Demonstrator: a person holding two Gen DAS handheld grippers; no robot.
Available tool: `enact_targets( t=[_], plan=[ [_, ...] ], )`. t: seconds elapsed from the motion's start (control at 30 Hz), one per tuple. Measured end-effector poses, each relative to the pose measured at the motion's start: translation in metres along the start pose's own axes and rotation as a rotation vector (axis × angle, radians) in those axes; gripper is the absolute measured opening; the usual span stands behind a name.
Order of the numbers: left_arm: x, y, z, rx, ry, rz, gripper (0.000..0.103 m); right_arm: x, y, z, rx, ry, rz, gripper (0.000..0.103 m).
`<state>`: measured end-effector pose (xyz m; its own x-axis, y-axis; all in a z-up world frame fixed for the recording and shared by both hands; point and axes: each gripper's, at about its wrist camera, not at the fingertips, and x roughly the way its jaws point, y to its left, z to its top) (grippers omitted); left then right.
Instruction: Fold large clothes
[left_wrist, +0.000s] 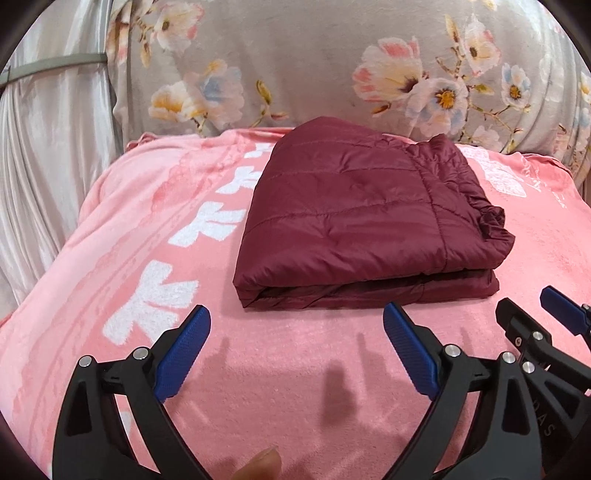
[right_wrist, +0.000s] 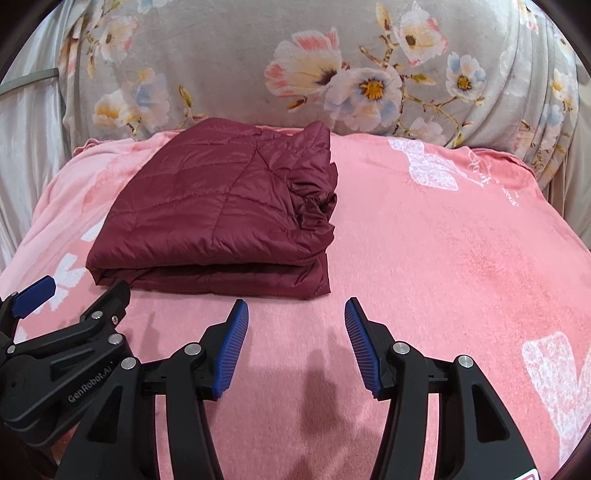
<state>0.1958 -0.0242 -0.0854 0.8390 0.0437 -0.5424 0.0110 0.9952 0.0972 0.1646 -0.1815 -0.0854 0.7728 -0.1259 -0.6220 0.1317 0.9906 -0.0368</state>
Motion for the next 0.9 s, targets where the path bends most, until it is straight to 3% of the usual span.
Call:
enact_targets(
  t=[0.9],
  plan=[
    [0.0040,-0.0002,-0.0017,-0.002,0.019,0.007,0.092,0.0033,0.0017,-0.0015,-0.021,0.010,-0.027,0.053]
  ],
)
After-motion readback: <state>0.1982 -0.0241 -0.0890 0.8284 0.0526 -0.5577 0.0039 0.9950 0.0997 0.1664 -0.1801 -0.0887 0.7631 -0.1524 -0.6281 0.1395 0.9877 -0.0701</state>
